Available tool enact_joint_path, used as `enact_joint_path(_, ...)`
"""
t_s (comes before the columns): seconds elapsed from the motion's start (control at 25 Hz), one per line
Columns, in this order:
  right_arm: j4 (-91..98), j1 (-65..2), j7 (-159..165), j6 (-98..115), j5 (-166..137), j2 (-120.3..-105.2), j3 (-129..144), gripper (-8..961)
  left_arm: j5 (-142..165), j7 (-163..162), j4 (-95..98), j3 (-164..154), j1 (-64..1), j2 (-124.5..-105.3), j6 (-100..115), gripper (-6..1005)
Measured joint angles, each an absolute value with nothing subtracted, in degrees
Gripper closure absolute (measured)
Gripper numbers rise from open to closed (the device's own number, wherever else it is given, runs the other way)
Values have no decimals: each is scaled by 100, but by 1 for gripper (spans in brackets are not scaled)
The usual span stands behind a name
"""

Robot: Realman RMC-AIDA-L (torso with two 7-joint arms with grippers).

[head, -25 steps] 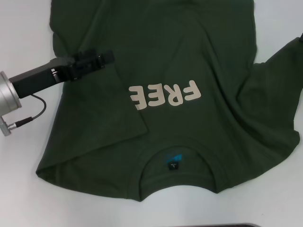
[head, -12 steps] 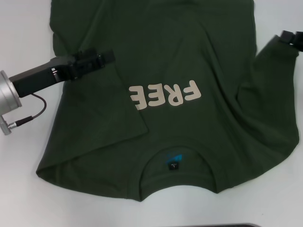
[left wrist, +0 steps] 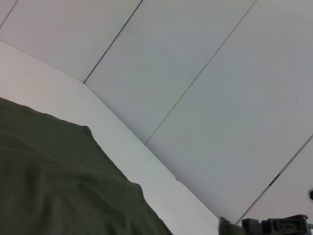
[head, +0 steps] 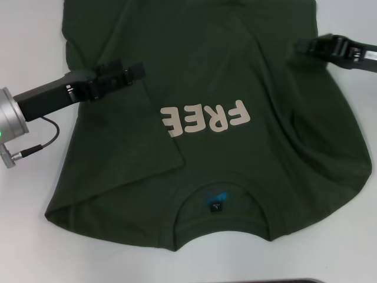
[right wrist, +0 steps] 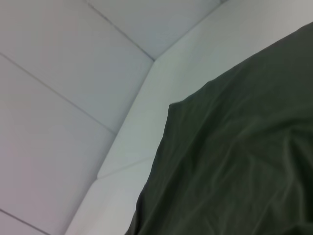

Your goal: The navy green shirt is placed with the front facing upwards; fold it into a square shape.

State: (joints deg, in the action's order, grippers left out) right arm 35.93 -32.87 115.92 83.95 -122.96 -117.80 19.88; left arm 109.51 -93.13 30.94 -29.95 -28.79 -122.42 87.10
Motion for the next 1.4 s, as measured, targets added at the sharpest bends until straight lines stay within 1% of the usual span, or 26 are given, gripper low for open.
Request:
enact_joint_path(0.36,2973,-3623,11354,7744,-12295,-11839,2380,831,10950,-9306,3085,-2997,-2869,-12242,8649,99)
enact_joint_path(0.56,2905,-3672,11050,7768,-12255,-11877,2384,622,10951,-9307,3084,-2997,-2864,-12242,8598,100)
enact_joint_path(0.72,2938,-3458,10763,7918,-11866,-11841,2360,460,10953,-9307,3078,-3002,-2865,-12236,8560,100)
enact_joint_path(0.8,2972,-3261,10664,7982,-11692,-11782,2359,379,10957,-9306,3076,-3013,-2865,-12236,8560,100)
enact_joint_path(1.08,3030,-2617,10745,8190,-11663,-11444,2410,255,10960,-9303,3075,-3123,-2838,-12234,8562,101)
enact_joint_path(1.24,3030,-2355,10943,8293,-11790,-11299,2438,184,10960,-9301,3076,-3141,-2829,-12243,8560,102)
enact_joint_path(1.28,3031,-2302,10987,8309,-11823,-11261,2441,188,10960,-9301,3076,-3144,-2829,-12246,8560,102)
enact_joint_path(1.4,3032,-2184,11073,8378,-11888,-11206,2432,194,10960,-9299,3076,-3147,-2833,-12253,8560,102)
